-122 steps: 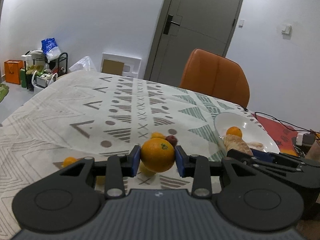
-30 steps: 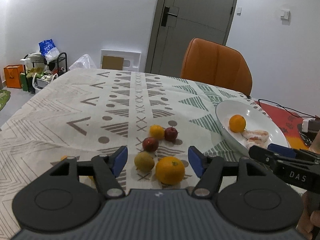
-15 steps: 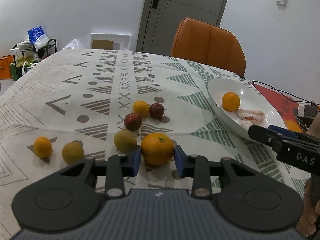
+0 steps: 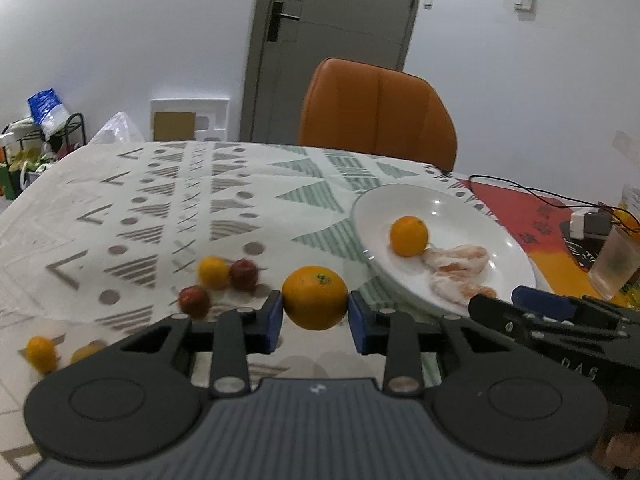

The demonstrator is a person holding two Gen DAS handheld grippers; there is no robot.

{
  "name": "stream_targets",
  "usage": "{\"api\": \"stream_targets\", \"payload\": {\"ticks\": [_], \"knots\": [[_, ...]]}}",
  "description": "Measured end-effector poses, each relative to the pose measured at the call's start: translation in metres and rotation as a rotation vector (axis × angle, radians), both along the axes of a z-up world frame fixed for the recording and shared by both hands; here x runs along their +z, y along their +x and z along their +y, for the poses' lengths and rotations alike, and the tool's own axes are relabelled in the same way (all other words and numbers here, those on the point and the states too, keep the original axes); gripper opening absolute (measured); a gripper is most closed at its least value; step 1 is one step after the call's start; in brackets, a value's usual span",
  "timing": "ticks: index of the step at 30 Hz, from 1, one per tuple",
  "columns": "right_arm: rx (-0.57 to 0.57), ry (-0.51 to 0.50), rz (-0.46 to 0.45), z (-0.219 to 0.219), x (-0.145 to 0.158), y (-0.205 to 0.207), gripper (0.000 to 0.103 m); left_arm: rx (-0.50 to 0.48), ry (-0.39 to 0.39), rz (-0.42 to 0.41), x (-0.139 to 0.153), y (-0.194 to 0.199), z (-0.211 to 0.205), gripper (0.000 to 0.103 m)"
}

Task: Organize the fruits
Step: 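Carry the orange in the left gripper over the white bowl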

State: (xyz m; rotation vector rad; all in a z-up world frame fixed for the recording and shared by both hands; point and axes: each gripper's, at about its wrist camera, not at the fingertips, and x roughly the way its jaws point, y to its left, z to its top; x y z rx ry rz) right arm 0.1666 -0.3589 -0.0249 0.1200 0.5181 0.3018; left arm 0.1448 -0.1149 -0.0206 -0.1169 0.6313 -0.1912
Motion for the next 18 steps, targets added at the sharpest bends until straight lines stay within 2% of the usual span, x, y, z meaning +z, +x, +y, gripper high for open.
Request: {"api": "stream_targets", "payload": {"ticks": [18], "knots": [[-0.080, 0.036, -0.010, -0.039, 0.003, -0.004, 0.062, -0.097, 0.025, -0.043, 0.016, 0.020, -0.054, 0.033]]}}
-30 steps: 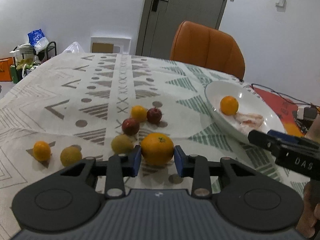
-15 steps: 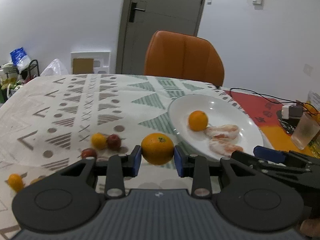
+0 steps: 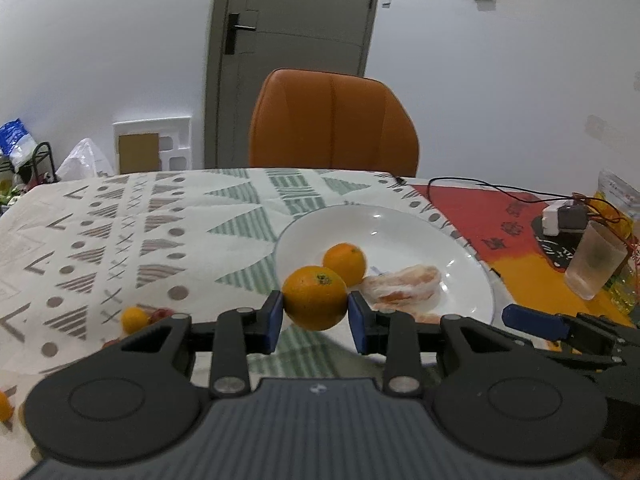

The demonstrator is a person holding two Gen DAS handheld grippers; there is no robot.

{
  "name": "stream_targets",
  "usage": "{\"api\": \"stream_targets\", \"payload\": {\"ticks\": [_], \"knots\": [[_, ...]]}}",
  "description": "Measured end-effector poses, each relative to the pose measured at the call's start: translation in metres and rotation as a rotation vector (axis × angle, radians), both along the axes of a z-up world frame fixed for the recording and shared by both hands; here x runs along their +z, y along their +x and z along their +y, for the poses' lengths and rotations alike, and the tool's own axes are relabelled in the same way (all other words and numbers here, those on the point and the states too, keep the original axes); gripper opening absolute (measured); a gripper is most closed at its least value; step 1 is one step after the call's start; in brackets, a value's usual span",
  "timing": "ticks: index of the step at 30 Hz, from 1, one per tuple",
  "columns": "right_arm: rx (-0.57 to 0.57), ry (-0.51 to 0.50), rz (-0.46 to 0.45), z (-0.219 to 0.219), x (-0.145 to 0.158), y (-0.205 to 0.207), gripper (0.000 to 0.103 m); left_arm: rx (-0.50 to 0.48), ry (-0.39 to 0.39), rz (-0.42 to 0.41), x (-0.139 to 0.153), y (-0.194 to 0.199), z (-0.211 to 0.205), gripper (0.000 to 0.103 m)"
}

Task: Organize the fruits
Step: 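Carry the orange in the left gripper over the white bowl, then open left gripper to drop the orange into the bowl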

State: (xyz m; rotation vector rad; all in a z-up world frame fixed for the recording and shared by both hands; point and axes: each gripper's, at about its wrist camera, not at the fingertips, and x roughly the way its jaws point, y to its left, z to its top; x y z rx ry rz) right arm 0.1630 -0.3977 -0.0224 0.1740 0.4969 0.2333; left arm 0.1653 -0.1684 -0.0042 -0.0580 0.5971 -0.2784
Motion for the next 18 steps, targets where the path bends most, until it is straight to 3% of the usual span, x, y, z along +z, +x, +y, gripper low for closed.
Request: {"api": "stream_targets", "payload": {"ticks": [6, 12, 15, 18], "knots": [[-0.025, 0.018, -0.014, -0.012, 0.004, -0.001, 0.062, -0.021, 0.017, -0.039, 0.012, 0.005, -0.017, 0.035], [-0.027, 0.028, -0.008, -0.016, 0.000, -0.002, 0.062, -0.011, 0.038, -0.052, 0.012, 0.002, -0.017, 0.047], [-0.015, 0.031, -0.007, -0.012, 0.000, -0.002, 0.062, 0.010, 0.046, -0.053, 0.012, -0.002, -0.010, 0.055], [-0.004, 0.030, -0.011, -0.006, 0.001, -0.003, 0.062, 0.041, 0.063, -0.068, 0.014, -0.006, -0.002, 0.071]]}}
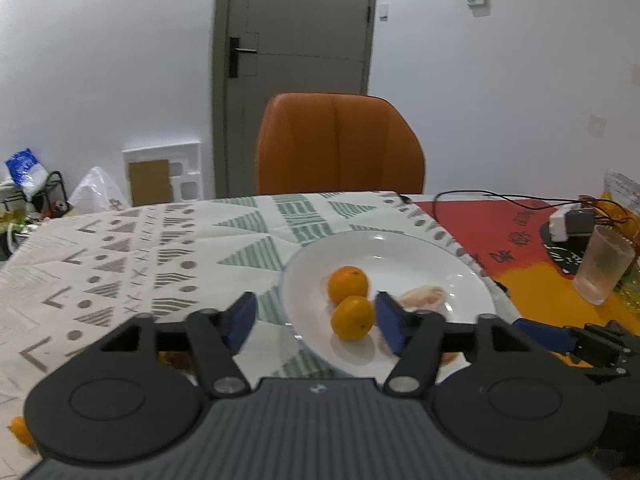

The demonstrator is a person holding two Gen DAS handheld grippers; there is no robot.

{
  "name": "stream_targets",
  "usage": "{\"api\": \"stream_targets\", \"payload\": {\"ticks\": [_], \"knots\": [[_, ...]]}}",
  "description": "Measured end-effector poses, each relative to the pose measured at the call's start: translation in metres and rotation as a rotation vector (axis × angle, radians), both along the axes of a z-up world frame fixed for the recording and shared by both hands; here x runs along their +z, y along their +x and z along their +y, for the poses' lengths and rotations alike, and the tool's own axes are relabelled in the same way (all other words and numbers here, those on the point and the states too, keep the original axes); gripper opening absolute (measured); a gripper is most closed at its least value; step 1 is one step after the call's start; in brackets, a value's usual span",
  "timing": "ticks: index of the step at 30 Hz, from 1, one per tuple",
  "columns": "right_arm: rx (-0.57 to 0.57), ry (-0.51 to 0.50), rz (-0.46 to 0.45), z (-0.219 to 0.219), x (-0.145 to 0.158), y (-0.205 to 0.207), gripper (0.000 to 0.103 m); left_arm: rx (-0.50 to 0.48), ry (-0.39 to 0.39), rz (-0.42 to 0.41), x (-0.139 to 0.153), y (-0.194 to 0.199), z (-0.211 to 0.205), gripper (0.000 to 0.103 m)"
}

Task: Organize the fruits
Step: 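Open left gripper to drop the orange into the bowl, then move left gripper to a small orange while right gripper moves to a yellow plum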

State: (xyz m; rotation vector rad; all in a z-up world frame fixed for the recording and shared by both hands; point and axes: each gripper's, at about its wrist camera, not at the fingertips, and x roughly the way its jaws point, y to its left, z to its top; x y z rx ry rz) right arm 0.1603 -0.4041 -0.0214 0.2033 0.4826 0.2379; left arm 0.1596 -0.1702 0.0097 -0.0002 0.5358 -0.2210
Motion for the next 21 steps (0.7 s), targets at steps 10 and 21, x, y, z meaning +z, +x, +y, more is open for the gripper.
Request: {"api": "stream_targets", "payload": {"ticks": [10, 21], "knots": [[0.048, -0.015, -0.011, 0.023, 0.007, 0.001, 0.069, 0.092, 0.000, -0.004, 0.002, -0.010, 0.035, 0.081], [0.123, -0.014, -0.033, 0.058, 0.014, 0.003, 0.081, 0.207, -0.035, -0.005, 0.004, -0.024, 0.089, 0.086]]}}
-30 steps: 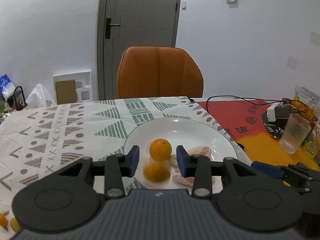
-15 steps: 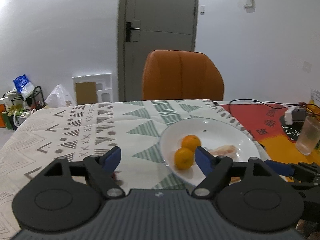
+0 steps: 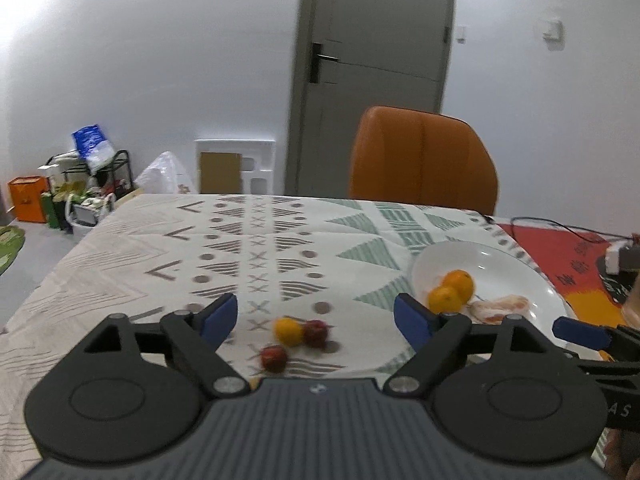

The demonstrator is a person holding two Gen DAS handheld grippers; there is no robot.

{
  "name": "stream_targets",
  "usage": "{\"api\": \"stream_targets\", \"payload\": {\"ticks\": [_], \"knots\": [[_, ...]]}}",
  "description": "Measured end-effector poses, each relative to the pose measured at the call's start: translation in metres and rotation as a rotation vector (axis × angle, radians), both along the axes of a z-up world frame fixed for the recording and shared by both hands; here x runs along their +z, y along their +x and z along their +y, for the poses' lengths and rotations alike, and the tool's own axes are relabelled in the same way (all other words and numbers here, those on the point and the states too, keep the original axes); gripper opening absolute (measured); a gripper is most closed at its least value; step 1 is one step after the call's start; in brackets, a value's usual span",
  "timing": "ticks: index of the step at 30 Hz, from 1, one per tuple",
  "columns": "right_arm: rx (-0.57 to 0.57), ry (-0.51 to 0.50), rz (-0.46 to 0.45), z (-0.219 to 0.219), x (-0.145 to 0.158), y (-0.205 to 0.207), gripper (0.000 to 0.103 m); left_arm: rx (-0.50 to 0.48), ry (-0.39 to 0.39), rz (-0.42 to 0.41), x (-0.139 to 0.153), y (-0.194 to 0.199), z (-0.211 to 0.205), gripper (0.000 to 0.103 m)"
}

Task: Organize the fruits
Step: 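Move left gripper to a small orange while right gripper moves to a yellow plum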

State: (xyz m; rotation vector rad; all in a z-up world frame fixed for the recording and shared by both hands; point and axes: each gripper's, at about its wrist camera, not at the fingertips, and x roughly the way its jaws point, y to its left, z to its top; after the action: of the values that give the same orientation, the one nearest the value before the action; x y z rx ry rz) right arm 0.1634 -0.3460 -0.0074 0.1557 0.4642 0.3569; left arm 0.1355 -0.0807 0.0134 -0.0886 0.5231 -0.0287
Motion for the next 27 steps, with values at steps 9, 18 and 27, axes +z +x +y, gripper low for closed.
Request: {"api": "stream_targets", "payload": {"ticks": [9, 18, 27], "knots": [[0.057, -0.010, -0.008, 0.028, 0.004, 0.001, 0.084, 0.083, -0.022, -0.006, 0.001, -0.008, 0.039, 0.087], [0.109, -0.023, -0.008, 0.053, 0.008, 0.000, 0.085, 0.140, -0.045, -0.005, -0.003, -0.019, 0.070, 0.087], [0.166, -0.050, 0.006, 0.081, 0.006, 0.000, 0.085, 0.166, -0.095, 0.015, -0.019, -0.027, 0.094, 0.087]]}}
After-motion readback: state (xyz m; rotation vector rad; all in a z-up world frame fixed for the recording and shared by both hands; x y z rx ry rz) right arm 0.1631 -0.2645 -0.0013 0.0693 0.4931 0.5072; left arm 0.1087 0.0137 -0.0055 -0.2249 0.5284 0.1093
